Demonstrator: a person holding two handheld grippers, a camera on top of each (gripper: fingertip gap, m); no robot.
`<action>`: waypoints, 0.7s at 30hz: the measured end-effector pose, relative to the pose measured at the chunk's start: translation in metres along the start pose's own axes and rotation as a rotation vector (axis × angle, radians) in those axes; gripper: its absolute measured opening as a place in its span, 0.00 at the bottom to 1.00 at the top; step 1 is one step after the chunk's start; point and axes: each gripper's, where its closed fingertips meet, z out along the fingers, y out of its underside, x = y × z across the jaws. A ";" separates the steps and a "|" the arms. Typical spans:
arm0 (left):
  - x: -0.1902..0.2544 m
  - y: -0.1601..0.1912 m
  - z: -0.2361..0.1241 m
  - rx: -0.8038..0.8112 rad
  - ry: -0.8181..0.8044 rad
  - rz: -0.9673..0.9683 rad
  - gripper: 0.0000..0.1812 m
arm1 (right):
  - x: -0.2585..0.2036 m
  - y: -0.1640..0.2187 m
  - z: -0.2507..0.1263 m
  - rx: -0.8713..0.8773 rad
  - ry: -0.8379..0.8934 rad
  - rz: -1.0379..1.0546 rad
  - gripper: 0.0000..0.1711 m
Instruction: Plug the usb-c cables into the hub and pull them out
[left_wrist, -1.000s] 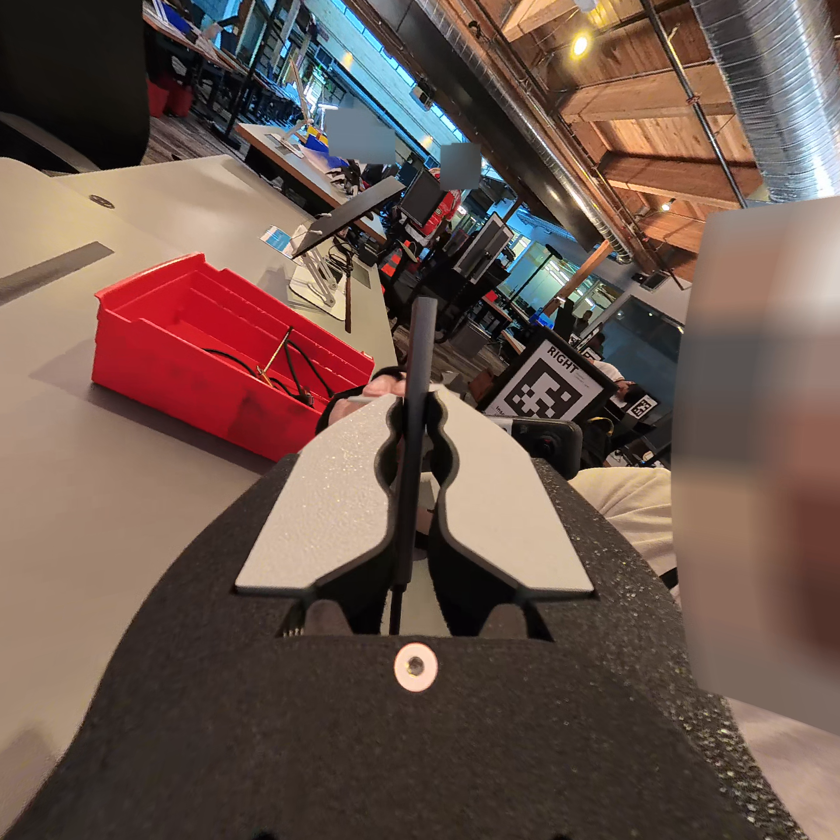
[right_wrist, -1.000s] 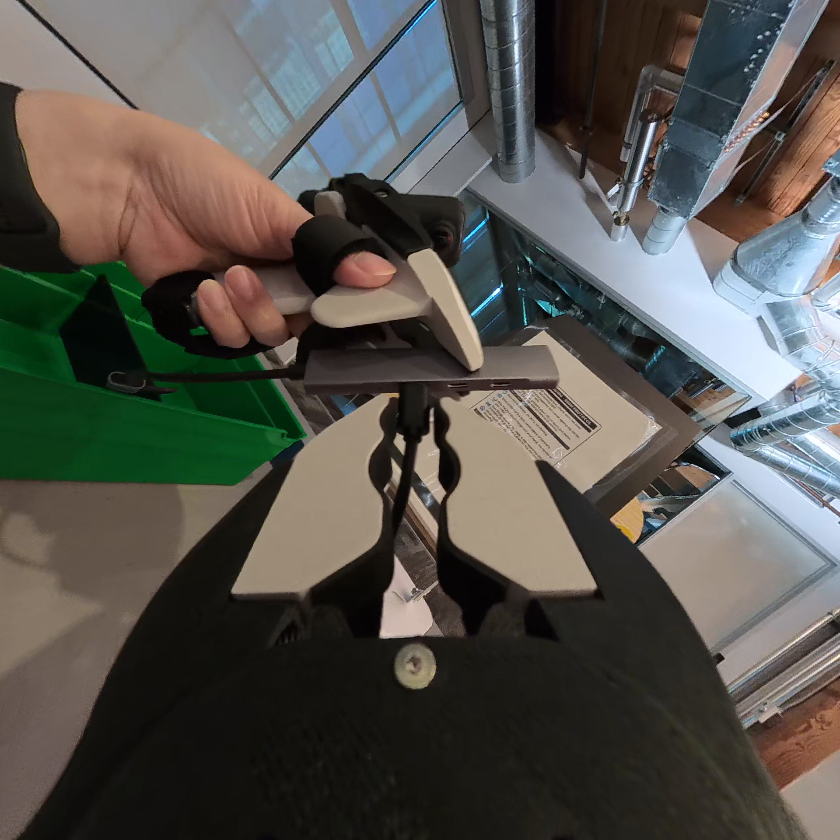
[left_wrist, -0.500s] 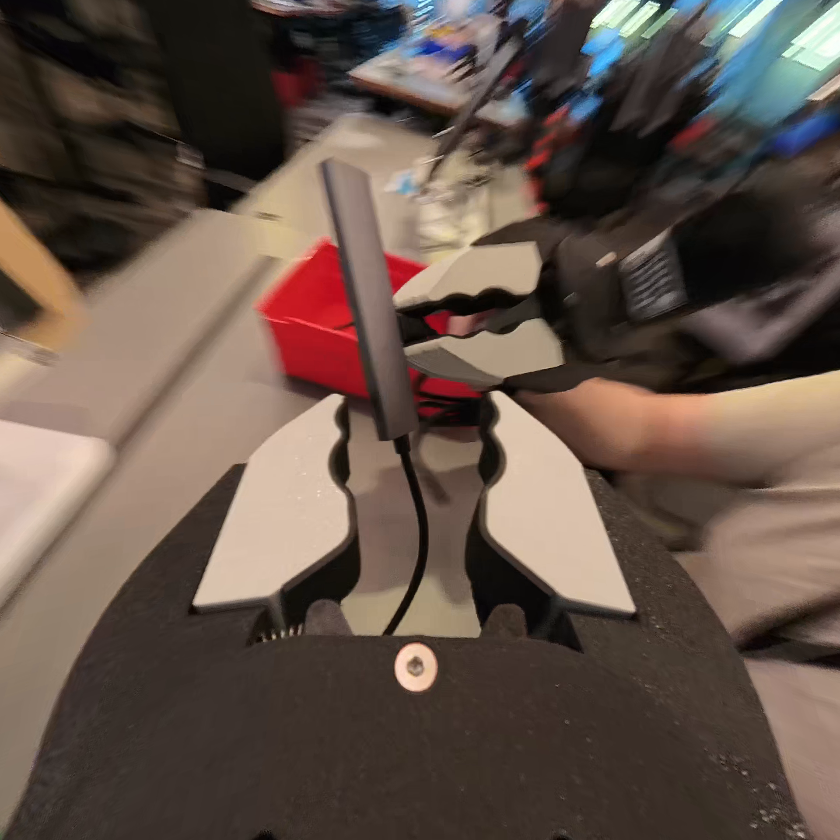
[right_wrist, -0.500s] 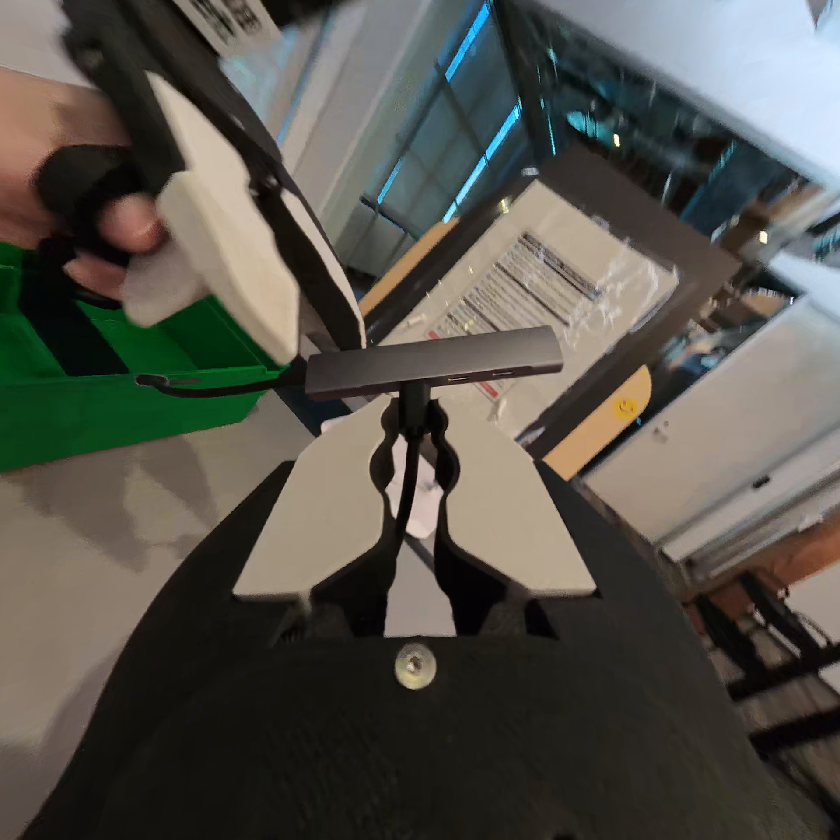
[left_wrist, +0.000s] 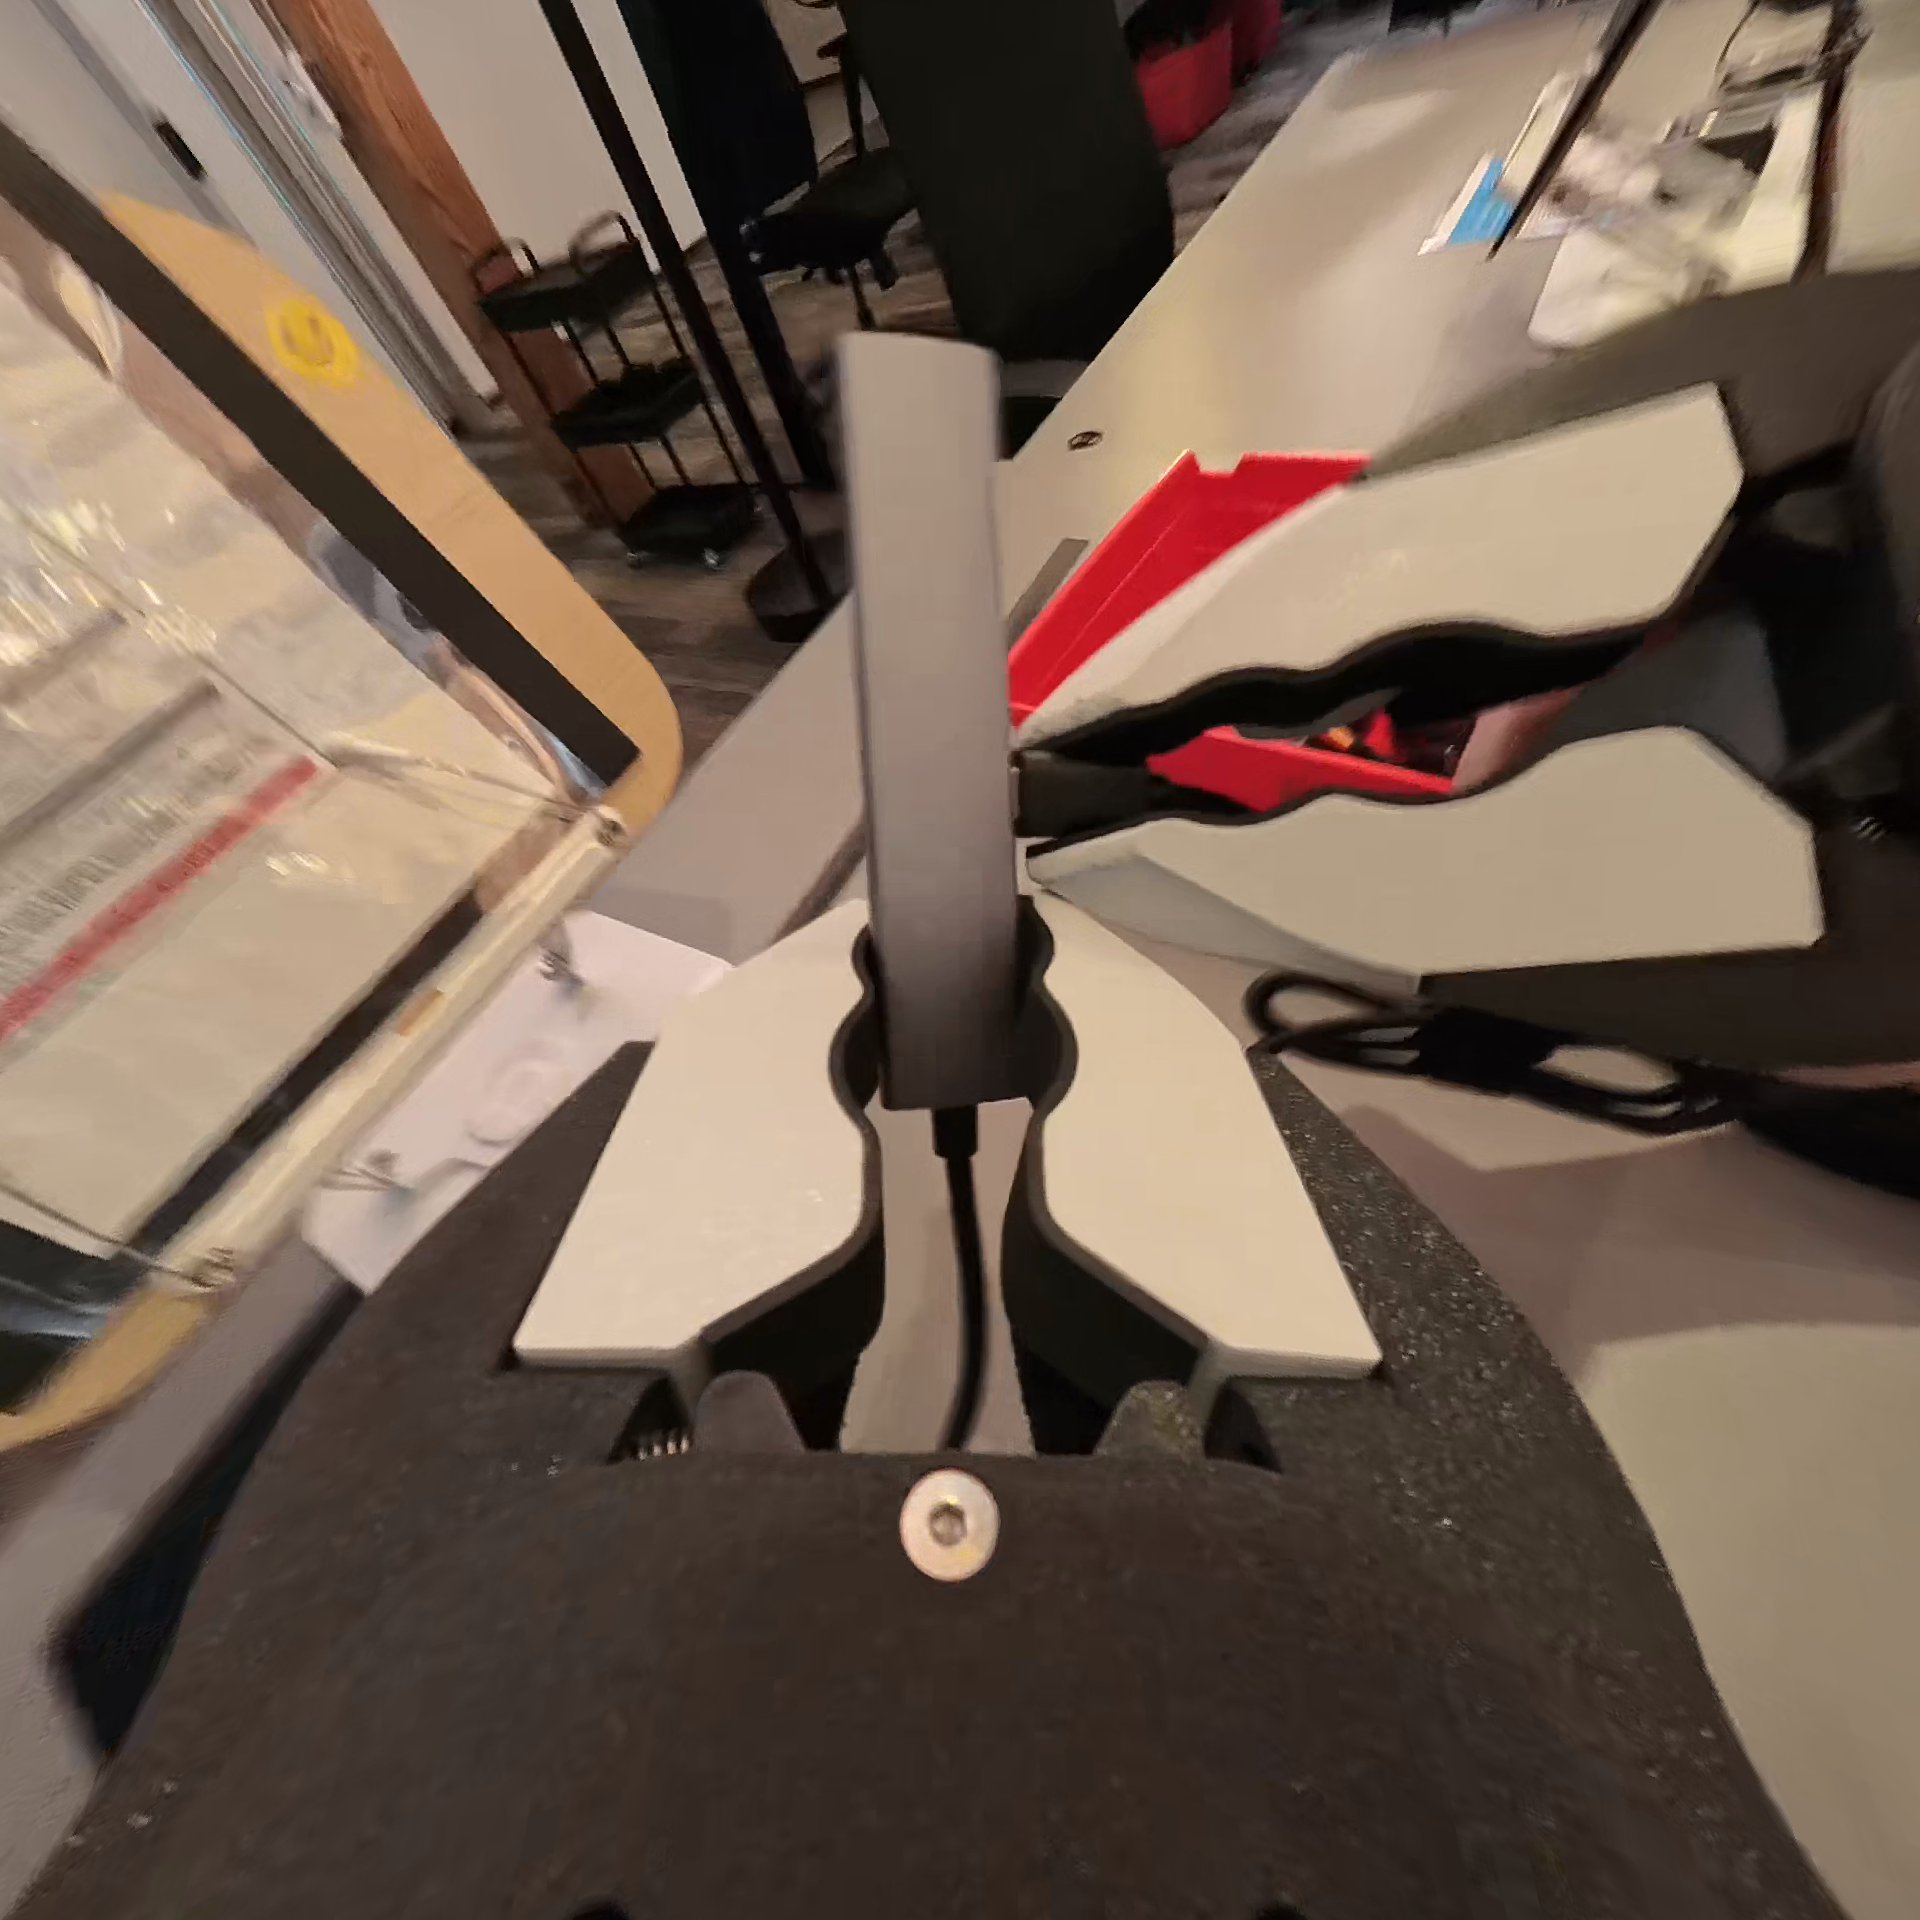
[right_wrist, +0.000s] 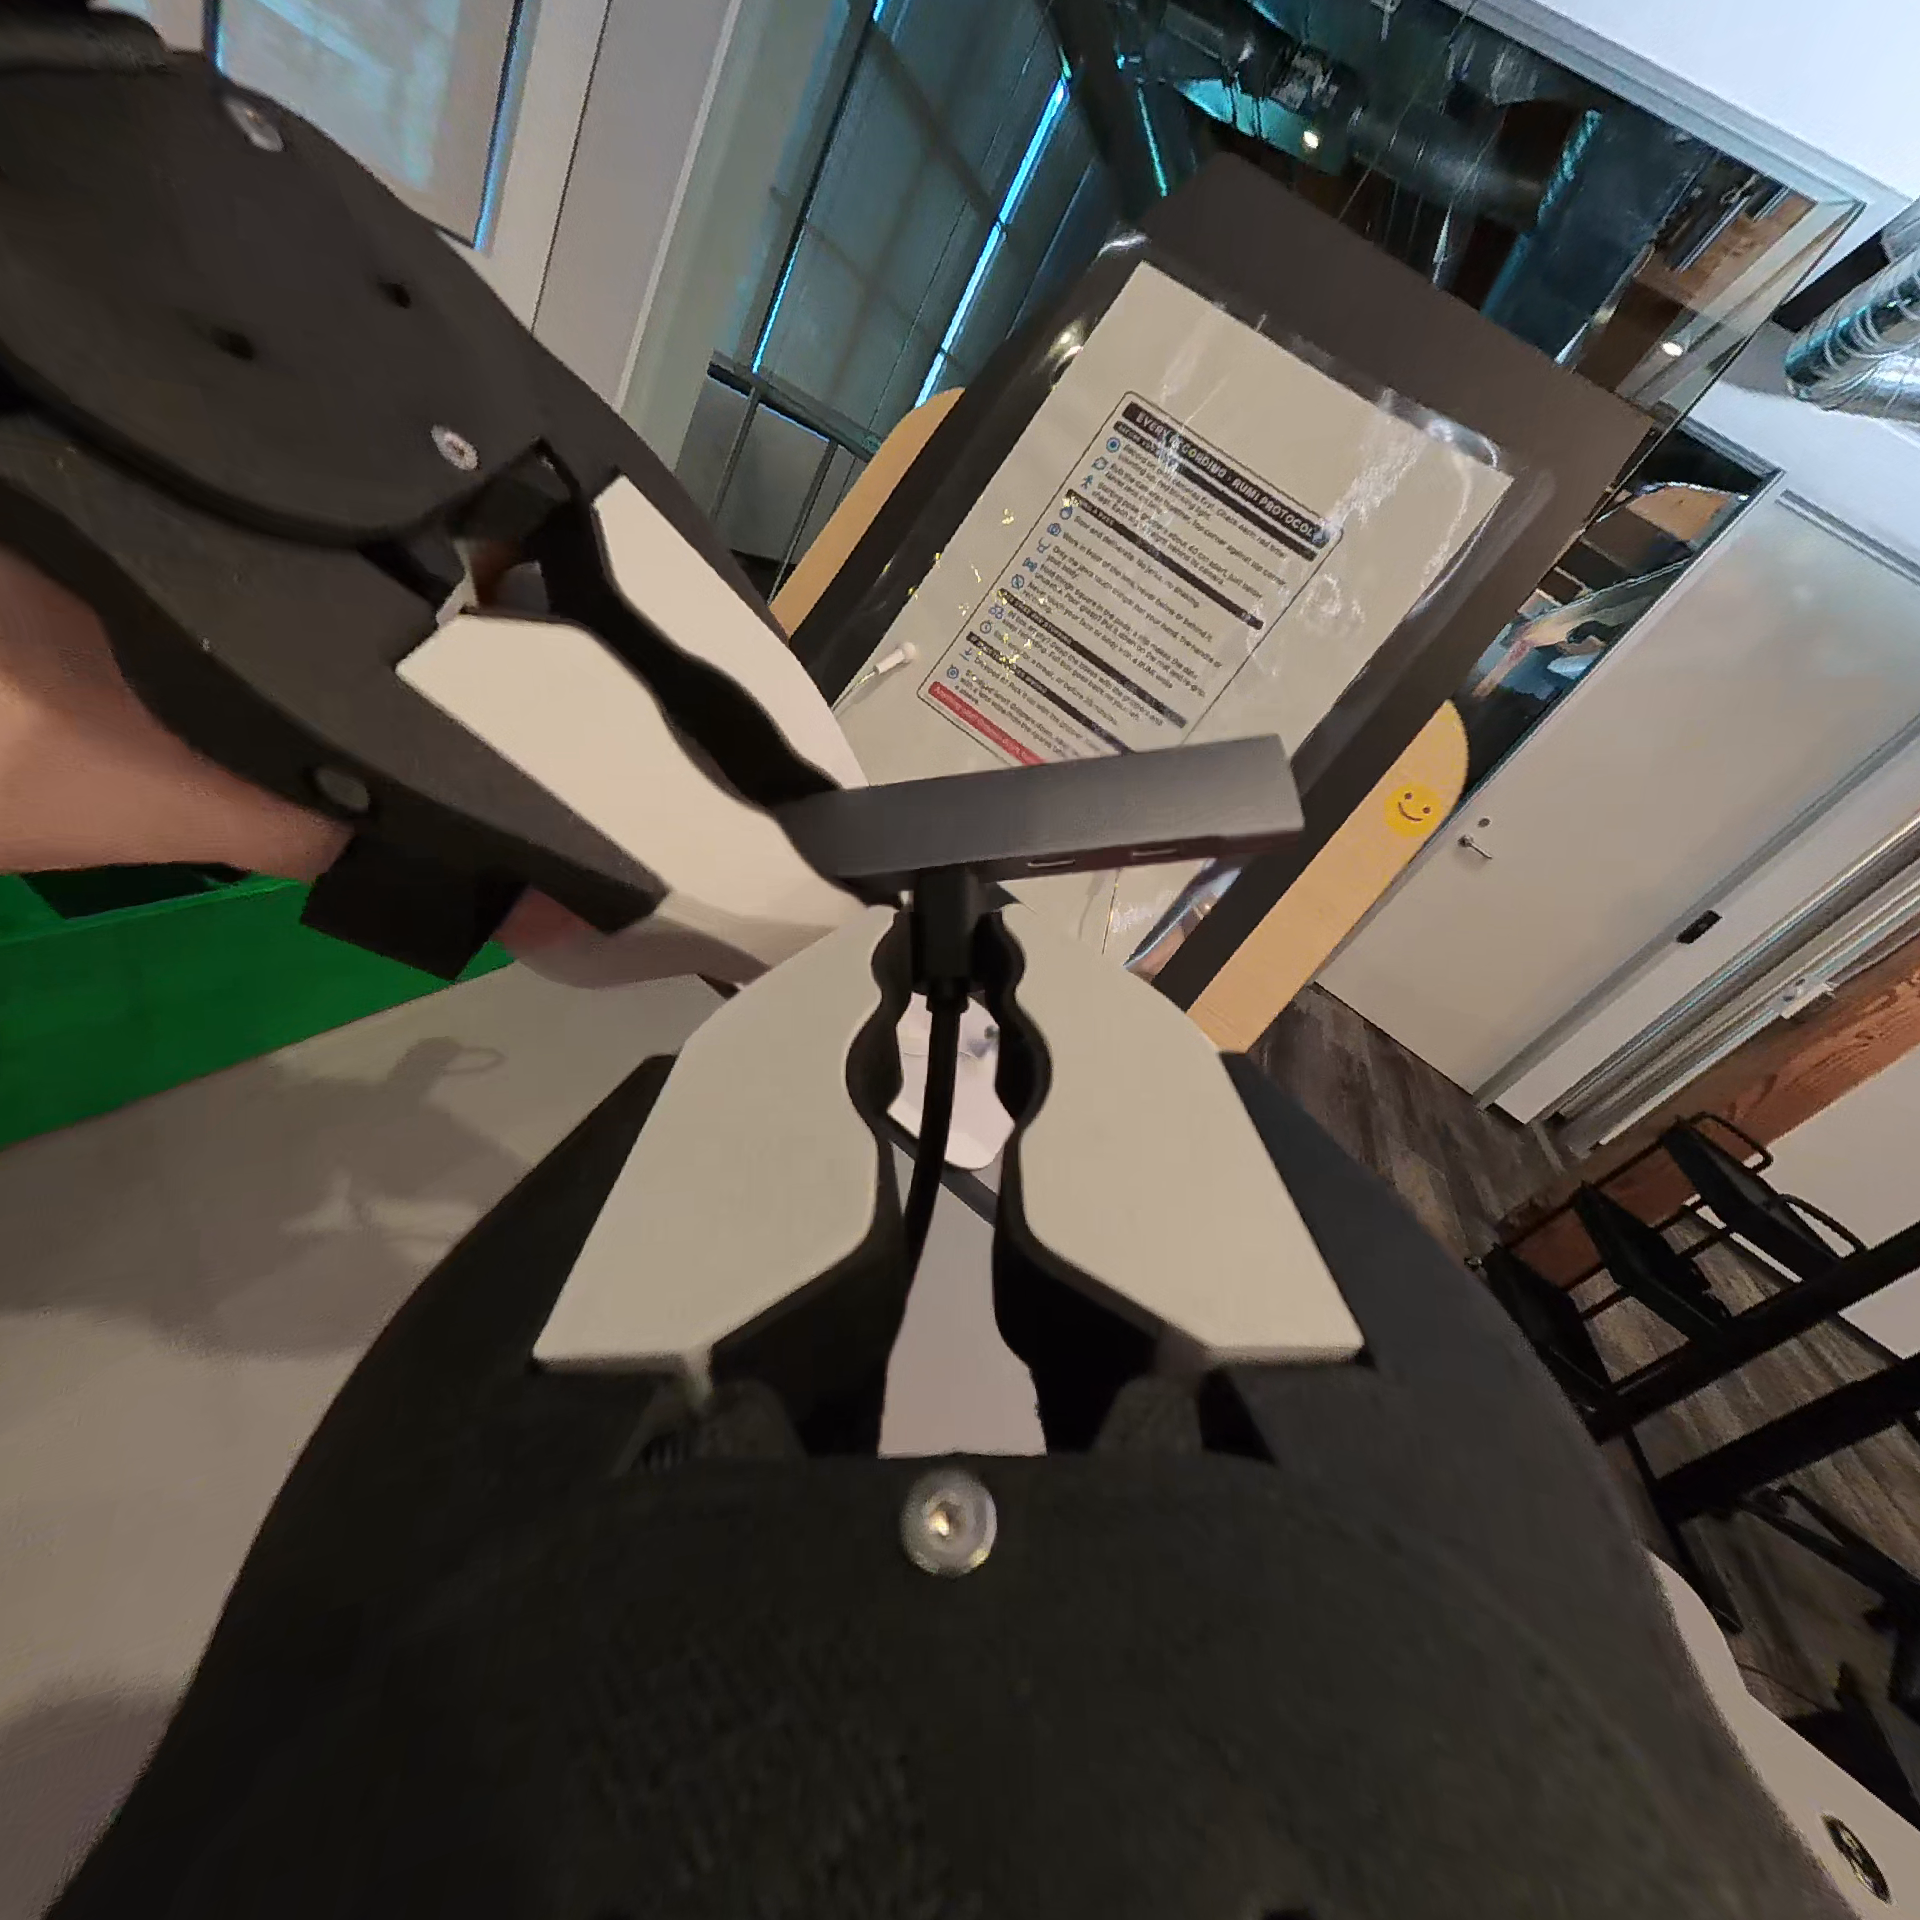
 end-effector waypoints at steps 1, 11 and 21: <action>0.000 0.001 0.001 -0.009 0.018 -0.043 0.11 | 0.000 0.002 0.001 -0.002 0.002 0.001 0.08; -0.003 0.007 0.016 0.021 0.054 -0.213 0.12 | 0.005 0.010 0.006 0.005 0.072 -0.045 0.08; 0.004 0.001 0.010 0.047 0.132 -0.191 0.12 | 0.005 -0.002 -0.003 0.227 0.120 -0.206 0.08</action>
